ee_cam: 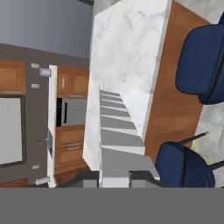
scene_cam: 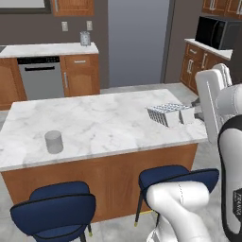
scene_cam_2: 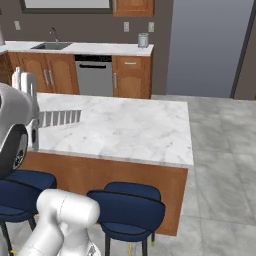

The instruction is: Open the freezer door, pick up the ice cube tray from the freezer, and place it on the dining counter.

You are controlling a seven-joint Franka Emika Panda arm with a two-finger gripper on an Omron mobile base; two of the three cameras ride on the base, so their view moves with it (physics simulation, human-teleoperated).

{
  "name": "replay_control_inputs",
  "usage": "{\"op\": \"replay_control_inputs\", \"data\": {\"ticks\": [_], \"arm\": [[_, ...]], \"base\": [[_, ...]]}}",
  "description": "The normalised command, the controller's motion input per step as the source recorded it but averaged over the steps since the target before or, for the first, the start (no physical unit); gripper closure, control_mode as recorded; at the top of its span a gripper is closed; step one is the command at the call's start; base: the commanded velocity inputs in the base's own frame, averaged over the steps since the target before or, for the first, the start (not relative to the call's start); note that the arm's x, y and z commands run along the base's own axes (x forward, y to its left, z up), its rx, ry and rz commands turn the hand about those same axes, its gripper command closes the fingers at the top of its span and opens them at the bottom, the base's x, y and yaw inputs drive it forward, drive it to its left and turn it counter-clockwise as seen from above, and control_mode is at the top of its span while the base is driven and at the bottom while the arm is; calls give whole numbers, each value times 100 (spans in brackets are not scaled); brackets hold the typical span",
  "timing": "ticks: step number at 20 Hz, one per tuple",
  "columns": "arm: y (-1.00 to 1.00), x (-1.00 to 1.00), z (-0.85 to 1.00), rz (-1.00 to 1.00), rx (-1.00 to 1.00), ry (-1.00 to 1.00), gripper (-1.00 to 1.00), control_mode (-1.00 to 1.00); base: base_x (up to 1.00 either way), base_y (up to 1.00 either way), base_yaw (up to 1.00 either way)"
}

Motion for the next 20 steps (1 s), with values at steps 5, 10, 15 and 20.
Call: {"op": "replay_control_inputs", "data": {"ticks": [5,10,15,20], "arm": [[-38,98,0,32,2,11,100,-100],[-23,96,-1,27,0,17,100,-100],[-7,65,-10,20,0,7,100,-100],[-18,66,-20,21,0,1,100,-100]], "base": [[0,0,0],[0,0,0],[0,0,0],[0,0,0]]}}
